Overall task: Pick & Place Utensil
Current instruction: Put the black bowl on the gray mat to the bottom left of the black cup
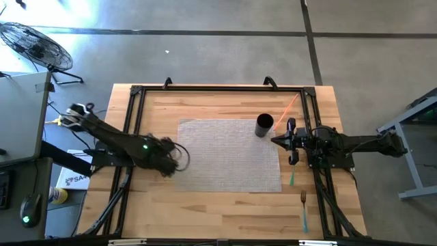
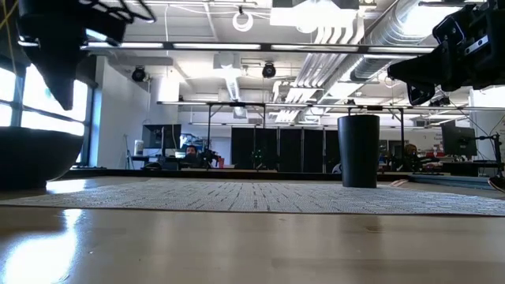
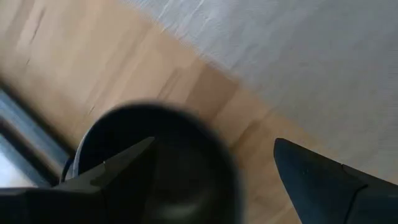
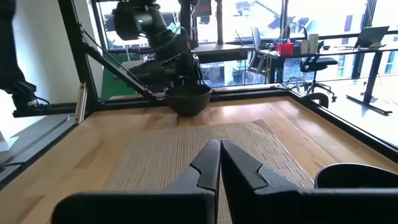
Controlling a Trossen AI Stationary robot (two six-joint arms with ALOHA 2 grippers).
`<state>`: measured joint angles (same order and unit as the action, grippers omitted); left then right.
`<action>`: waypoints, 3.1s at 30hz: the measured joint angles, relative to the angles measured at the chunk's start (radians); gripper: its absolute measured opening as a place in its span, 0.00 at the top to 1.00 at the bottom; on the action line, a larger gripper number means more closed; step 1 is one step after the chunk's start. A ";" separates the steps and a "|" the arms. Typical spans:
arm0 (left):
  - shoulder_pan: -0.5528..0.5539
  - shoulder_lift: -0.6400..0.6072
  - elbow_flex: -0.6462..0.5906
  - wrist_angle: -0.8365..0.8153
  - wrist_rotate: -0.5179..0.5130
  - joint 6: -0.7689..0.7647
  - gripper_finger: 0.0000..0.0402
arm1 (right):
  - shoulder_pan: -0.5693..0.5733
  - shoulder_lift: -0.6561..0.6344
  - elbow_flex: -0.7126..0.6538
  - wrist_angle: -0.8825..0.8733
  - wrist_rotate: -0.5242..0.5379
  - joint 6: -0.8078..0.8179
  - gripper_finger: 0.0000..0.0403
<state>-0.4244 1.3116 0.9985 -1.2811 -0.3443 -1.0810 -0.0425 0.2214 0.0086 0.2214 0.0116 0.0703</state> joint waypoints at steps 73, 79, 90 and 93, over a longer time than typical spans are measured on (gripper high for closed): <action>0.771 0.044 -0.188 0.160 0.418 0.962 0.59 | 0.000 0.002 0.000 0.000 0.000 0.000 0.99; 0.771 0.044 -0.188 0.161 0.441 0.972 0.66 | 0.000 0.002 0.000 0.000 0.000 0.000 0.98; 0.771 0.044 -0.188 0.161 0.448 0.979 0.82 | 0.000 0.002 0.000 0.000 0.000 0.000 0.98; 0.771 0.044 -0.188 0.161 0.448 0.979 0.84 | 0.000 0.002 0.000 0.000 0.000 0.000 0.98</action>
<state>0.3466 1.3556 0.8104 -1.1198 0.1036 -0.1017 -0.0422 0.2230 0.0082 0.2214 0.0116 0.0704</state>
